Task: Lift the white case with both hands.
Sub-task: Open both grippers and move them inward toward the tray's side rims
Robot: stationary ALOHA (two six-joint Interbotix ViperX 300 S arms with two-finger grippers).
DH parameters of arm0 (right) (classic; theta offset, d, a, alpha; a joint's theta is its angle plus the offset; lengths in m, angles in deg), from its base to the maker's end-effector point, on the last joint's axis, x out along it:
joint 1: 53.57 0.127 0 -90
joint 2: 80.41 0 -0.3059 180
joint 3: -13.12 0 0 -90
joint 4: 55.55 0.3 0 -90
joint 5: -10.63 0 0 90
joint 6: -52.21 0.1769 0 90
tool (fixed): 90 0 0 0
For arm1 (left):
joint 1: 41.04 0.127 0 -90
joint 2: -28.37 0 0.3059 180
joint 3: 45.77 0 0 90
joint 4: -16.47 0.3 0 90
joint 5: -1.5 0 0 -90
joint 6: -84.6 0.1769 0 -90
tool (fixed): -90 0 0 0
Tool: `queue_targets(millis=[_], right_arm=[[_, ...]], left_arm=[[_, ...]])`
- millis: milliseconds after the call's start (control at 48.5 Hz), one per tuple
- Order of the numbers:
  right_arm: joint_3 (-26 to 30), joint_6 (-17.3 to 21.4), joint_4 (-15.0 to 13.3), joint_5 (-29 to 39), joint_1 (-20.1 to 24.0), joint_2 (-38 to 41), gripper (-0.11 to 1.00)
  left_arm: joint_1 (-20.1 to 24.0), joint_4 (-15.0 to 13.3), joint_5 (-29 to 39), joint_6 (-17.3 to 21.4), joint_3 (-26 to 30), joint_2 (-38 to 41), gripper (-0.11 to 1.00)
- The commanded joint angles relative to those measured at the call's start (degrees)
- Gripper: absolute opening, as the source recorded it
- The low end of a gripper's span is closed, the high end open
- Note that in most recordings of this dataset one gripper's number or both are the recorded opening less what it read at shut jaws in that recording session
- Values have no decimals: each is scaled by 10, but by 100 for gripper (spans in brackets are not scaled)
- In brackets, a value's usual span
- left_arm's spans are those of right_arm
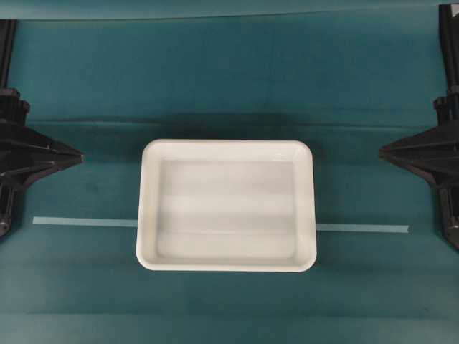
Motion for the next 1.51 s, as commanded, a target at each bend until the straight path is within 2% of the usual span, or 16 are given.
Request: queue_targets(millis=[0, 41, 83, 165, 248, 330, 516, 578, 722, 887, 1011, 1279, 1383, 1486], right_arm=[[4, 7, 4, -4, 1, 5, 9], [4, 11, 17, 2, 1, 5, 9], [5, 24, 32, 10, 2, 4, 4], [11, 64, 68, 32, 1, 4, 0], [19, 112, 94, 64, 0, 4, 0], [26, 164, 114, 99, 0, 5, 0], [38, 308, 145, 163, -4, 7, 0], [37, 358, 147, 182, -5, 7, 0], [35, 462, 147, 229, -18, 16, 0], [32, 545, 147, 270, -33, 33, 0], [25, 592, 146, 278, -41, 39, 0], [18, 611, 146, 273, -47, 40, 1], [17, 613, 146, 268, -47, 40, 11], [16, 614, 146, 267, -49, 43, 36]], left_arm=[[-11, 6, 13, -33, 26, 16, 14], [-11, 6, 24, -51, 33, 18, 13], [-11, 7, 34, -70, 38, 22, 6], [-15, 7, 48, -111, 46, 27, -2], [-18, 7, 55, -156, 50, 28, -3], [-18, 7, 58, -222, 51, 29, -3], [-18, 7, 89, -388, 51, 34, -3], [-18, 7, 111, -457, 51, 38, -3], [-18, 7, 149, -562, 51, 47, -3], [-11, 7, 158, -635, 51, 52, -3], [-4, 7, 169, -673, 51, 53, -3], [4, 7, 190, -731, 44, 67, -3], [4, 11, 189, -734, 42, 69, -2], [3, 11, 189, -734, 42, 70, 9]])
